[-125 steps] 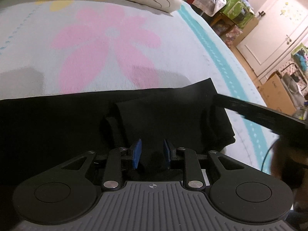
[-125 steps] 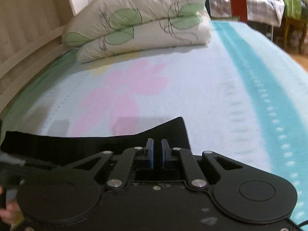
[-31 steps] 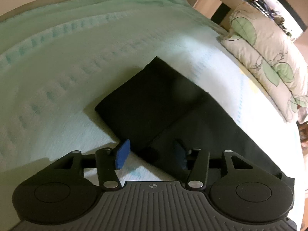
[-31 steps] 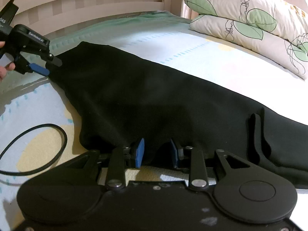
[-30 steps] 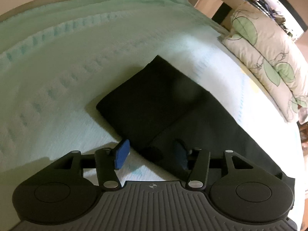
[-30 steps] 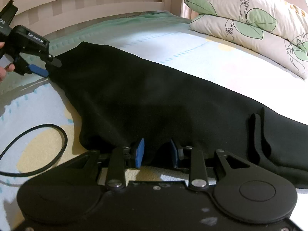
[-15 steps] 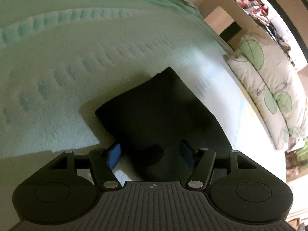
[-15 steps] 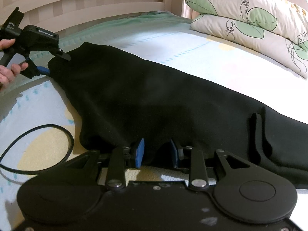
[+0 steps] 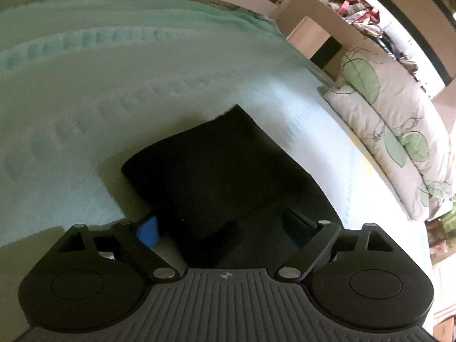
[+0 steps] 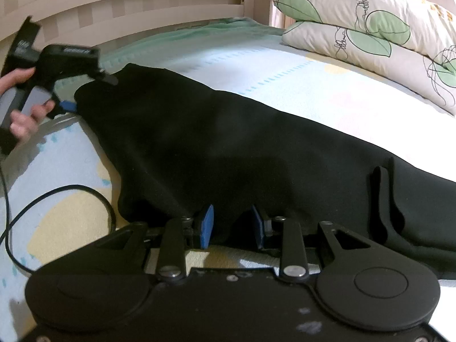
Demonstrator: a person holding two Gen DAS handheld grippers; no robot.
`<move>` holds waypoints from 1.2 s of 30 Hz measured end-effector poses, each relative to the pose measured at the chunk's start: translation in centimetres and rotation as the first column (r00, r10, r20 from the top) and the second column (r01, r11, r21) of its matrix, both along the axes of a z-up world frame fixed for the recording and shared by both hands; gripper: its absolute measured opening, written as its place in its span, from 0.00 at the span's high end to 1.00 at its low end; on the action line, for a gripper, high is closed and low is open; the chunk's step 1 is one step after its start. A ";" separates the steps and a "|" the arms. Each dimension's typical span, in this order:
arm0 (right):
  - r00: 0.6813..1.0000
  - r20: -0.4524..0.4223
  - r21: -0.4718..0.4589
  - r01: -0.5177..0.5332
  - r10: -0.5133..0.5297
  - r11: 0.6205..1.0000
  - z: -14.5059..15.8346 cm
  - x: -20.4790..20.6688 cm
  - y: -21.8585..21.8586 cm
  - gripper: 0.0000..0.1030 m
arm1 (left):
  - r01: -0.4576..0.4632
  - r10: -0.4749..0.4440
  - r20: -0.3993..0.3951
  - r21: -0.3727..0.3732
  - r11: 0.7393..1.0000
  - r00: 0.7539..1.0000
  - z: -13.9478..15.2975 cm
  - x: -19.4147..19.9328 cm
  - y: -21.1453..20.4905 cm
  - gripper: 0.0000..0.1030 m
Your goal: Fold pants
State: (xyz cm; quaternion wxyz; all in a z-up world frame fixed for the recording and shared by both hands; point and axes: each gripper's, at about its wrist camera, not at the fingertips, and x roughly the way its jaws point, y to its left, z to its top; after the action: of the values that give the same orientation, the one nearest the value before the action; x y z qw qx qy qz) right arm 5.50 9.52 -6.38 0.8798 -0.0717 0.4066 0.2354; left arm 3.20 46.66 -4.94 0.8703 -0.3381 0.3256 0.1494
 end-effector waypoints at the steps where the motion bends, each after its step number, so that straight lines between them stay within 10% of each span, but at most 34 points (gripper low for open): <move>1: 1.000 -0.003 0.003 0.001 -0.001 1.000 0.0 0.0 0.0 0.69 | 0.003 -0.003 -0.002 0.003 1.000 1.000 0.1 0.5 0.1 0.15; 3: 1.000 -0.007 0.008 0.005 -0.005 1.000 0.1 0.1 -0.1 0.69 | 0.008 -0.007 -0.011 0.020 1.000 1.000 0.2 1.3 0.3 0.28; 4: 1.000 -0.007 0.011 0.006 -0.006 1.000 0.1 0.1 -0.2 0.69 | 0.008 -0.007 -0.031 0.044 0.999 0.999 0.3 1.6 0.3 0.57; 6: 1.000 -0.010 0.011 0.009 -0.009 1.000 0.2 0.1 -0.3 0.69 | 0.021 -0.013 -0.086 0.098 0.995 0.996 0.6 2.0 0.3 0.79; 12: 0.999 -0.015 0.089 0.054 -0.053 0.995 1.7 -0.4 0.1 0.95 | 0.068 -0.061 -0.056 0.119 0.991 0.997 3.3 1.1 0.1 0.91; 18: 0.998 -0.055 0.063 0.023 -0.019 0.998 0.5 -1.6 2.2 0.95 | 0.082 -0.077 -0.055 0.114 0.990 0.996 3.5 1.0 -0.6 0.86; 22: 0.998 -0.055 0.060 0.020 -0.017 0.998 0.6 -1.6 2.4 0.95 | 0.037 -0.035 -0.063 0.030 0.999 0.997 1.9 0.8 0.7 0.60; 36: 0.998 -0.064 0.073 -0.011 0.016 0.997 0.3 -1.1 2.1 0.95 | -0.046 0.046 0.005 -0.041 0.998 0.999 -0.1 3.0 0.9 0.21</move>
State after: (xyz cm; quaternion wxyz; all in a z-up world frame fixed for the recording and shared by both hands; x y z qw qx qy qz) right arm 4.41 11.58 -6.08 0.8666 -0.0348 0.4256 0.2580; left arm 6.15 47.55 -4.99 0.8606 -0.3634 0.3181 0.1616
